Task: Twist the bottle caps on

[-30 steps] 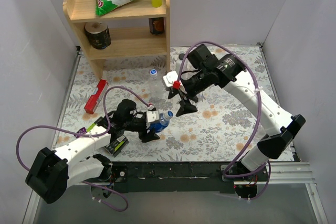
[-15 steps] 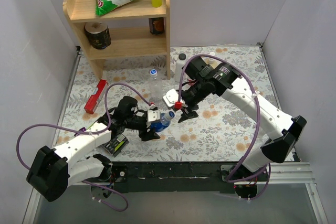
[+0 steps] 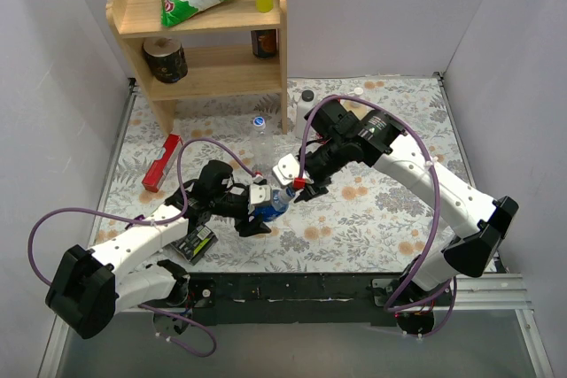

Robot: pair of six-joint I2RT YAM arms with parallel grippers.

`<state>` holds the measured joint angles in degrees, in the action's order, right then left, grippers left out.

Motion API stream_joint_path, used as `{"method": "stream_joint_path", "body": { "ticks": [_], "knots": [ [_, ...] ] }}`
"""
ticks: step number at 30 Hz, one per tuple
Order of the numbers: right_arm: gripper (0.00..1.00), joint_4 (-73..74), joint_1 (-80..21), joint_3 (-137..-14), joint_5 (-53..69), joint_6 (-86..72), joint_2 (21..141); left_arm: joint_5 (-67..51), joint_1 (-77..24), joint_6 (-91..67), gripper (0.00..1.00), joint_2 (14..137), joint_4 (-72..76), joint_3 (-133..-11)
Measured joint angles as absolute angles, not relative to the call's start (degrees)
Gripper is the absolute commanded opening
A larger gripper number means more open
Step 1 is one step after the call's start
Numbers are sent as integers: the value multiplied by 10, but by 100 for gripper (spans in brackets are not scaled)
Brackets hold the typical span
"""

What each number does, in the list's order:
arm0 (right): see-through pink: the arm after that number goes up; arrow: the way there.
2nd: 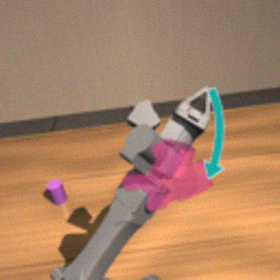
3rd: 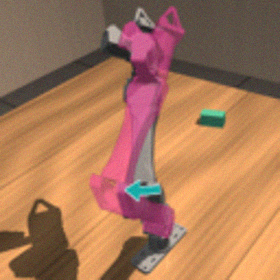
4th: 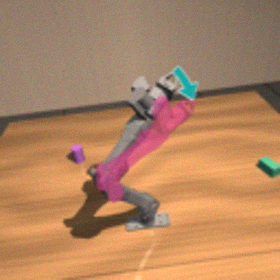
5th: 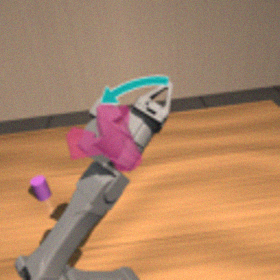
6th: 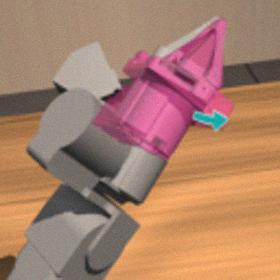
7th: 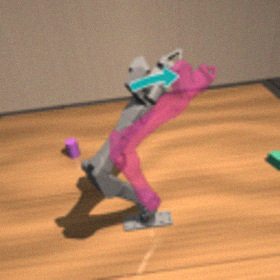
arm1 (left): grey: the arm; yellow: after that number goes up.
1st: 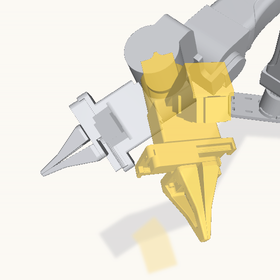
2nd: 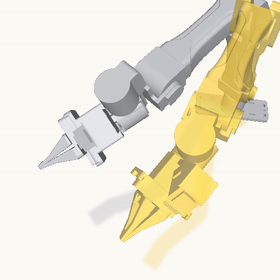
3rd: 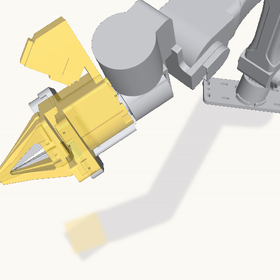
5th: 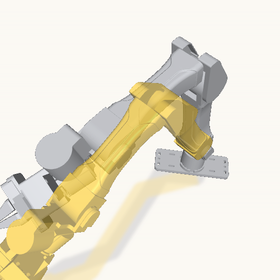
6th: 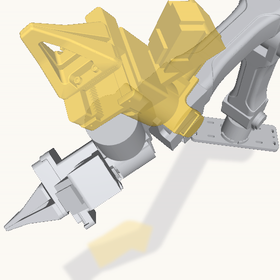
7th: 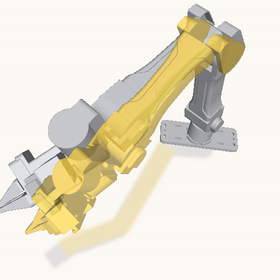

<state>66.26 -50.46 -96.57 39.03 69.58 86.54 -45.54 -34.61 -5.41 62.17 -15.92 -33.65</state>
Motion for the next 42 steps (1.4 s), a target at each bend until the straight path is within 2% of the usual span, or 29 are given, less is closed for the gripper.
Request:
{"method": "stream_joint_path", "body": {
  "ticks": [4, 7, 11, 19, 24, 27, 30, 31, 34, 38, 42],
  "knots": [
    [42, 663, -509, -966, 389, 706, 866, -455, -346, -53, 0, 623, -160, -337],
    [30, 662, -511, -966, 389, 708, 866, -455, -346, -52, 0, 623, -163, -337],
    [24, 656, -511, -966, 384, 677, 871, -449, -346, -52, 0, 624, -166, -337],
    [18, 638, -492, -1035, 361, 456, 959, -324, -343, -103, 0, 583, -140, -307],
    [16, 606, -449, -1051, 401, 283, 1003, -263, -342, -138, 0, 575, -129, -301],
    [23, 577, -416, -1049, 446, 189, 1028, -228, -342, -159, 0, 576, -120, -300],
    [43, 564, -405, -1053, 467, 143, 1049, -209, -341, -170, 0, 577, -123, -298],
    [60, 566, -404, -1059, 470, 136, 1055, -208, -341, -172, 0, 577, -123, -296],
    [83, 576, -402, -1087, 469, 135, 1066, -212, -342, -175, 0, 575, -109, -296],
    [89, 583, -382, -1147, 465, 170, 1059, -263, -344, -149, 0, 569, -118, -302],
    [93, 599, -352, -1123, 477, 244, 998, -316, -344, -103, 0, 578, -174, -316]
  ]
}}
